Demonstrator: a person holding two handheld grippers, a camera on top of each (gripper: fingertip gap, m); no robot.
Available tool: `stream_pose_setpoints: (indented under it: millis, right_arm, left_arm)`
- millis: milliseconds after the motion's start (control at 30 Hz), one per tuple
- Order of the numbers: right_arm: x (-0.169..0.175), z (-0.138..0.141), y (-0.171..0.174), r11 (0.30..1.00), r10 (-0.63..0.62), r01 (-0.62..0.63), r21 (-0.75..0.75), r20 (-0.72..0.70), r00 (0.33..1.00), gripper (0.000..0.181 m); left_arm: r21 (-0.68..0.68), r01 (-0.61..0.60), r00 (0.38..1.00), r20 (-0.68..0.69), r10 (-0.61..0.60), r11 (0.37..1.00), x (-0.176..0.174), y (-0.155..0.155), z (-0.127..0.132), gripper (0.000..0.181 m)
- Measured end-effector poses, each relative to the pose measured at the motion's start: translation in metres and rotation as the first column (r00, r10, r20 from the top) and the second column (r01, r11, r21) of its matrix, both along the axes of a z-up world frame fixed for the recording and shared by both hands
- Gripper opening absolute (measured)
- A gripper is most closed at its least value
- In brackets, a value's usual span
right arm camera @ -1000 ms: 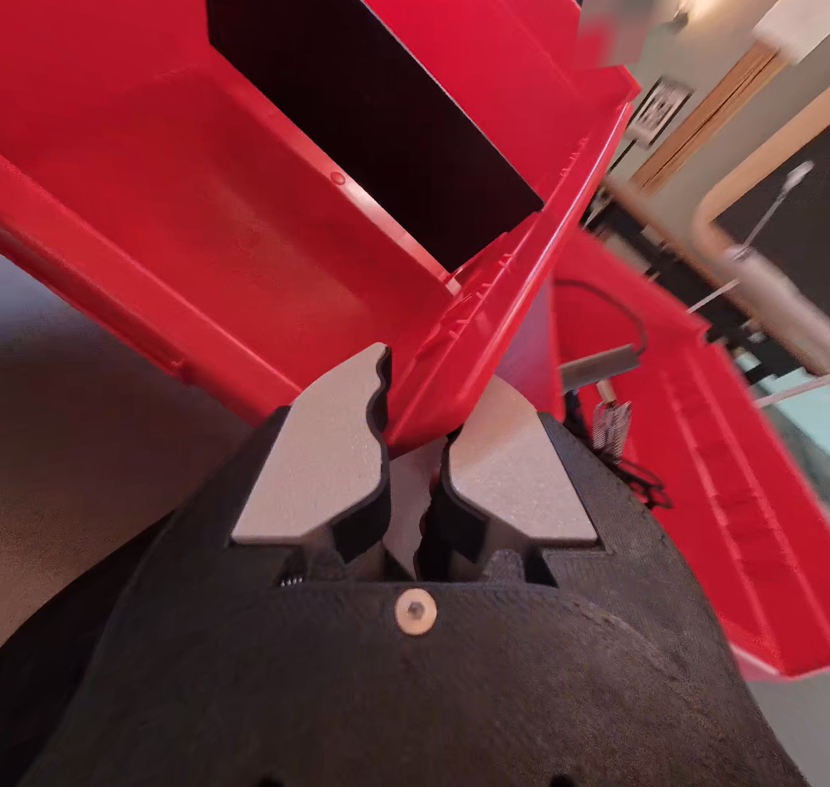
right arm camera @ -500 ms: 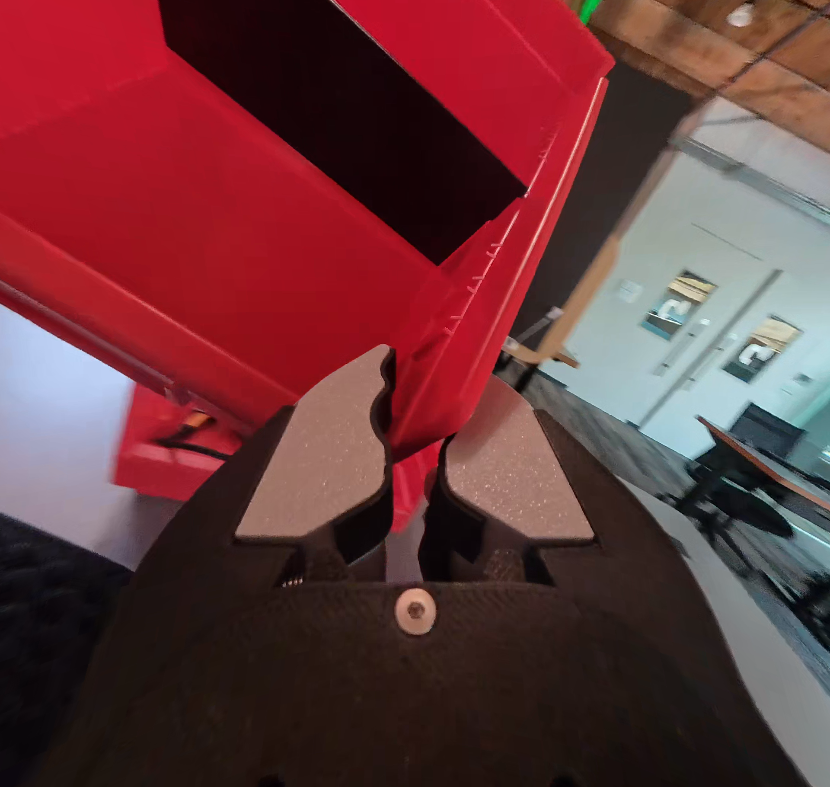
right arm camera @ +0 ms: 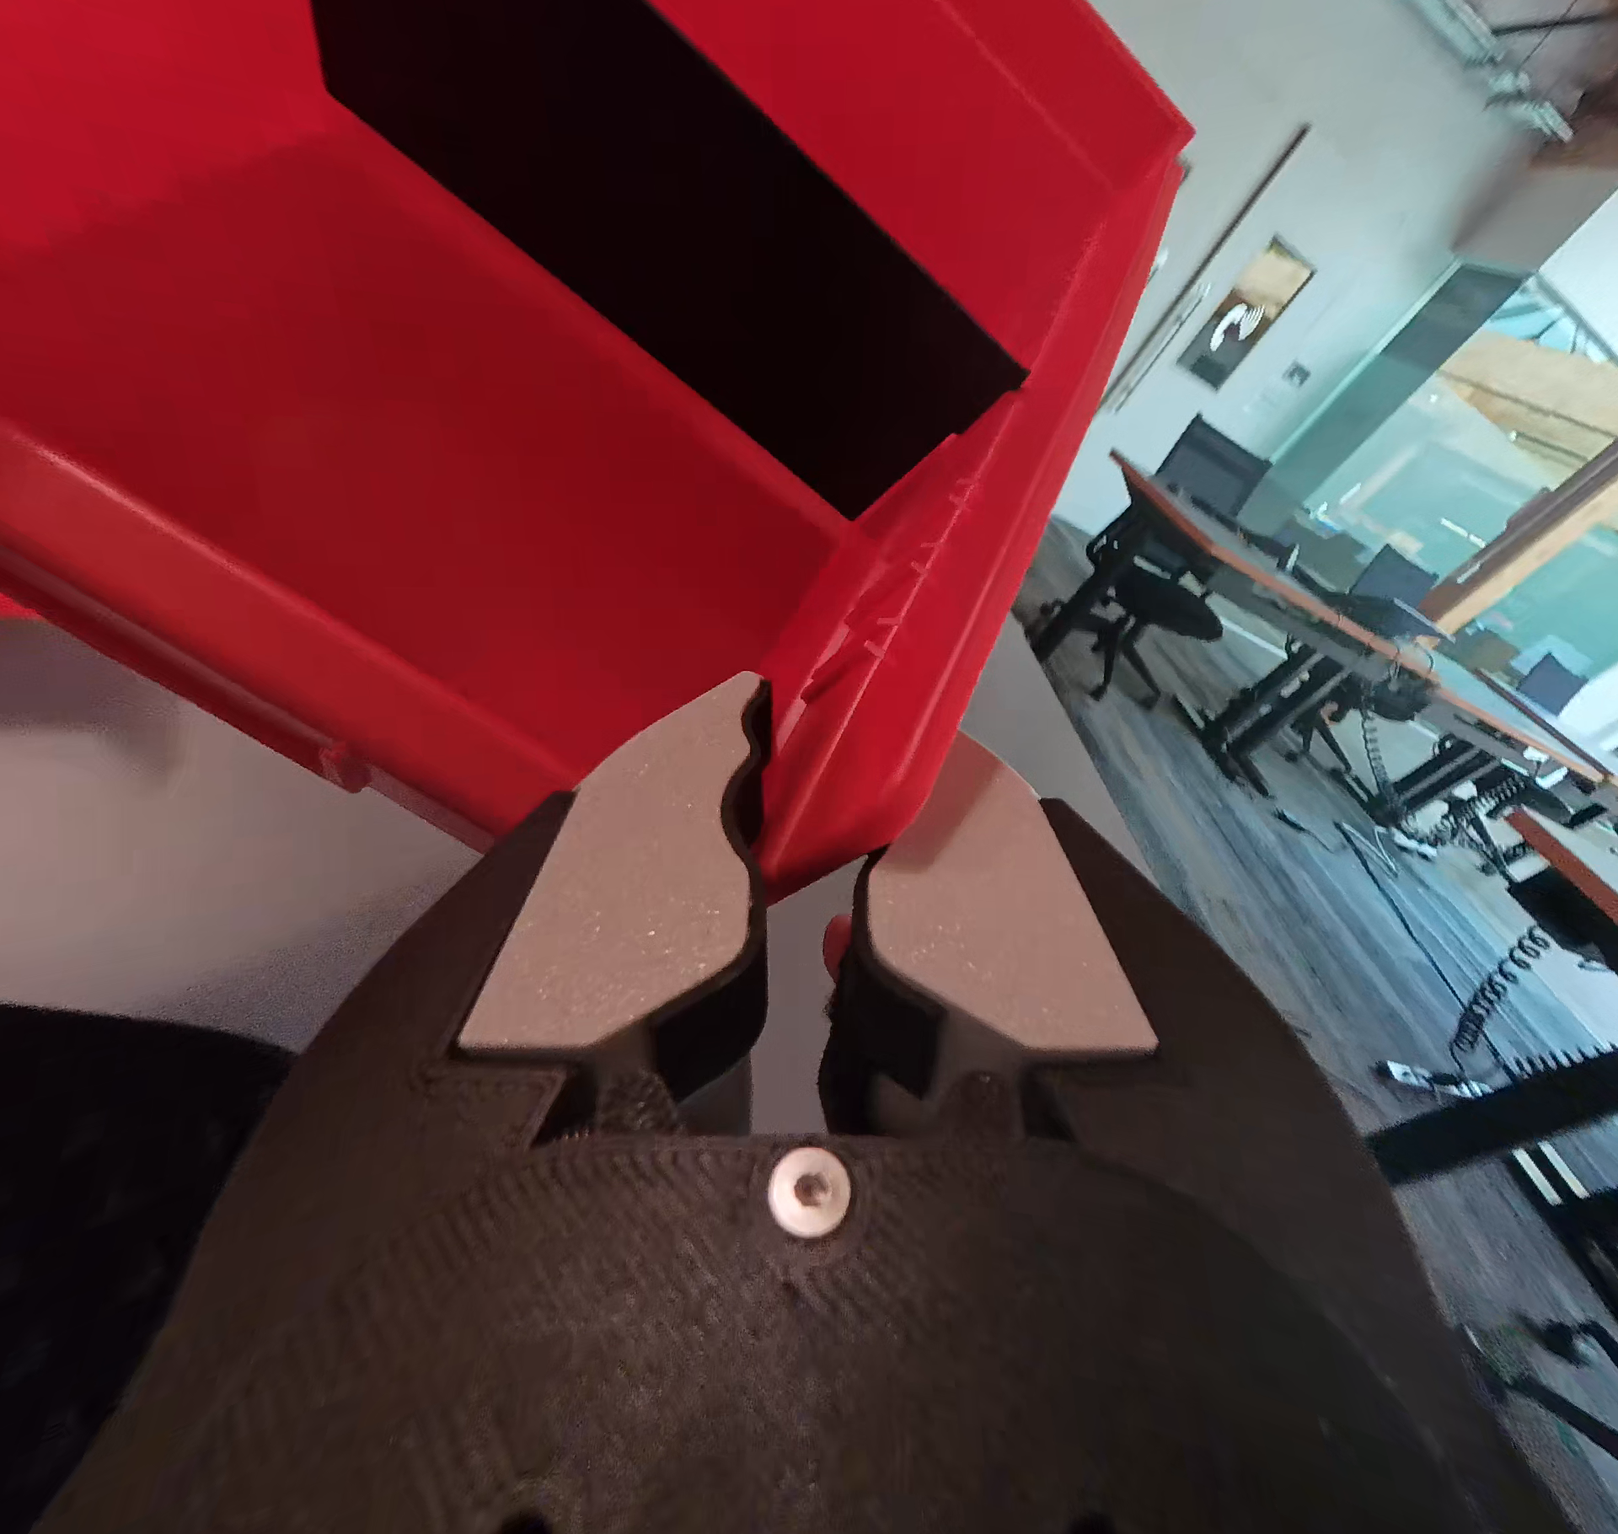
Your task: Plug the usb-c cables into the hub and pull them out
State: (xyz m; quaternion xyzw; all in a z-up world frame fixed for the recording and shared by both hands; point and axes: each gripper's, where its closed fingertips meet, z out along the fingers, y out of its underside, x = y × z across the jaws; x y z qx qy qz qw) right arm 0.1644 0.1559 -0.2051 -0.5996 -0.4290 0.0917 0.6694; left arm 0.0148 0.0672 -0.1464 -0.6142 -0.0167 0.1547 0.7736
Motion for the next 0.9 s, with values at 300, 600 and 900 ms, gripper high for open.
stream_pose_setpoints:
  millis: [300, 600, 900]
  right_arm:
    - [0.034, -0.075, 0.048, 0.973, -0.034, 0.074, -0.218, 0.181, 0.983, 0.015]
    - [0.04, -0.114, 0.057, 0.944, 0.02, 0.05, -0.325, 0.21, 0.978, 0.017]
    - [0.066, -0.002, 0.052, 0.989, 0.114, -0.145, -0.036, -0.444, 0.888, 0.098]
  left_arm:
    - [-0.247, 0.117, 0.989, 0.115, -0.091, 0.962, 0.027, 0.069, -0.079, 0.034]
    - [-0.413, 0.218, 0.972, 0.175, -0.158, 0.884, 0.038, 0.083, -0.13, 0.05]
    - [-0.581, 0.271, 0.95, 0.036, -0.309, 0.767, 0.05, 0.066, -0.134, 0.093]
